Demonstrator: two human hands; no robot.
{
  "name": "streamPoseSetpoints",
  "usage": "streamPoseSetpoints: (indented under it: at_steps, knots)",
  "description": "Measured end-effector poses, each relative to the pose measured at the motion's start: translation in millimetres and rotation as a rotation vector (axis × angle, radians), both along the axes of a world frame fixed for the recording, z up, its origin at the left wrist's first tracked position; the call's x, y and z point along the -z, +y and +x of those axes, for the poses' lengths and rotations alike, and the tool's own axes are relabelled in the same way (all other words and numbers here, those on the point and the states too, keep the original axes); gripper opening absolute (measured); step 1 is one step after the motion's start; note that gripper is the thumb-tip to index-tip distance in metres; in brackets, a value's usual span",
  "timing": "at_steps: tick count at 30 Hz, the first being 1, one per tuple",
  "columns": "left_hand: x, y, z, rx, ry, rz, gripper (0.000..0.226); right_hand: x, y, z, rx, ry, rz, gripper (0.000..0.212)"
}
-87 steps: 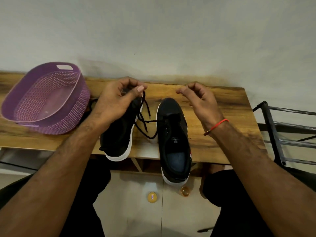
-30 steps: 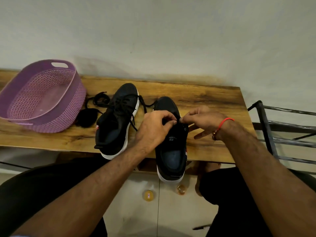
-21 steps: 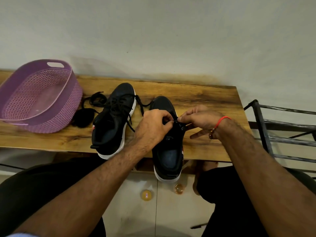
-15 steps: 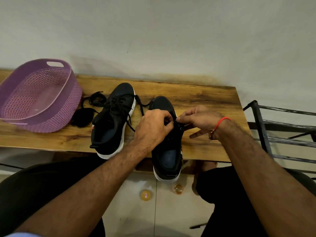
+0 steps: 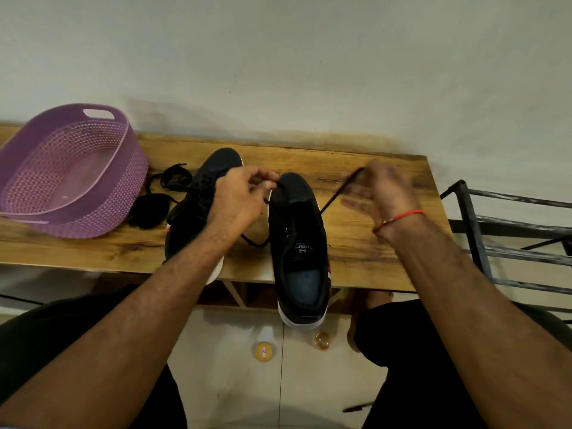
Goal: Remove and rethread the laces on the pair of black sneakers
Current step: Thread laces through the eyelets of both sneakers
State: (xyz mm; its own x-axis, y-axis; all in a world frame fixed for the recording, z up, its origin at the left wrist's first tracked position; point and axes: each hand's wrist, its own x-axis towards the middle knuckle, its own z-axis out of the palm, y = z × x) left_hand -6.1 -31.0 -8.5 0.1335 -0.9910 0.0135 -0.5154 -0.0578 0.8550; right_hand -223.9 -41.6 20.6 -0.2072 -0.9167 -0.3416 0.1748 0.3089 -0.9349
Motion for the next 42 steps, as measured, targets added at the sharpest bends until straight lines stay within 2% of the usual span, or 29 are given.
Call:
streamPoseSetpoints:
  at_steps: [1, 2, 3, 4, 5, 7, 9, 11, 13, 17, 20, 24, 27, 29, 31, 33, 35, 37, 39, 42]
  knots:
    - [-3, -2, 8, -0.031, -0.006, 0.002, 0.018, -3, -4, -4, 0.139, -0.109, -0.101, 0.015]
    - [-4, -4, 16, -0.056, -0.017, 0.003, 0.017, -3, -9, -11, 0.244, -0.137, -0.184, 0.011]
    - [-5, -5, 22, -0.08, -0.034, 0.002, 0.017, -5, -12, -16, 0.301, -0.036, -0.241, 0.007]
    - [-5, -6, 27, -0.1, -0.067, 0.002, 0.018, -4, -14, -22, 0.293, 0.181, -0.269, 0.006]
    - [-5, -6, 31, -0.108, -0.114, 0.006, 0.019, -3, -15, -26, 0.205, 0.463, -0.271, 0.007]
    - [-4, -6, 35, -0.076, -0.207, 0.024, 0.018, 12, -16, -32, -0.185, 0.973, -0.175, 0.009]
    - [-2, -4, 35, -0.006, -0.269, 0.066, 0.013, 29, -12, -29, -0.569, 1.234, 0.058, 0.019]
    - [-1, -2, 34, 0.043, -0.316, 0.107, 0.013, 40, -7, -20, -0.876, 1.357, 0.125, 0.032]
    - [0, 1, 32, 0.065, -0.366, 0.119, 0.012, 42, -6, -11, -1.008, 1.336, 0.051, 0.028]
    - [-3, 4, 32, 0.089, -0.393, 0.124, 0.006, 28, -2, -5, -0.958, 1.233, -0.093, 0.008]
    - [-4, 4, 31, 0.097, -0.395, 0.132, 0.009, 16, 4, 0, -0.944, 1.092, -0.146, 0.018]
    - [-3, 6, 29, 0.11, -0.428, 0.15, 0.011, 17, 6, 4, -0.981, 1.159, -0.232, 0.008]
    - [-2, 5, 30, 0.11, -0.444, 0.151, 0.011, 18, 2, -3, -0.926, 1.263, -0.122, 0.006]
    - [-2, 4, 31, 0.112, -0.442, 0.144, 0.011, 17, -3, -15, -0.898, 1.404, 0.101, 0.013]
    - [-2, 4, 32, 0.115, -0.436, 0.142, 0.011, 19, -6, -29, -0.847, 1.447, 0.349, 0.023]
    - [-2, 4, 32, 0.126, -0.434, 0.141, 0.011, 21, -8, -40, -0.757, 1.433, 0.42, 0.023]
    - [-2, 4, 32, 0.141, -0.444, 0.141, 0.01, 22, -10, -41, -0.726, 1.409, 0.284, 0.023]
    - [-2, 4, 32, 0.15, -0.463, 0.149, 0.01, 16, -6, -30, -0.789, 1.24, 0.032, 0.022]
    - [-2, 4, 31, 0.158, -0.469, 0.151, 0.011, 8, 1, -14, -0.883, 1.103, -0.126, 0.02]
    - [-3, 5, 32, 0.157, -0.472, 0.144, 0.012, 14, 2, 0, -0.994, 1.194, -0.204, 0.003]
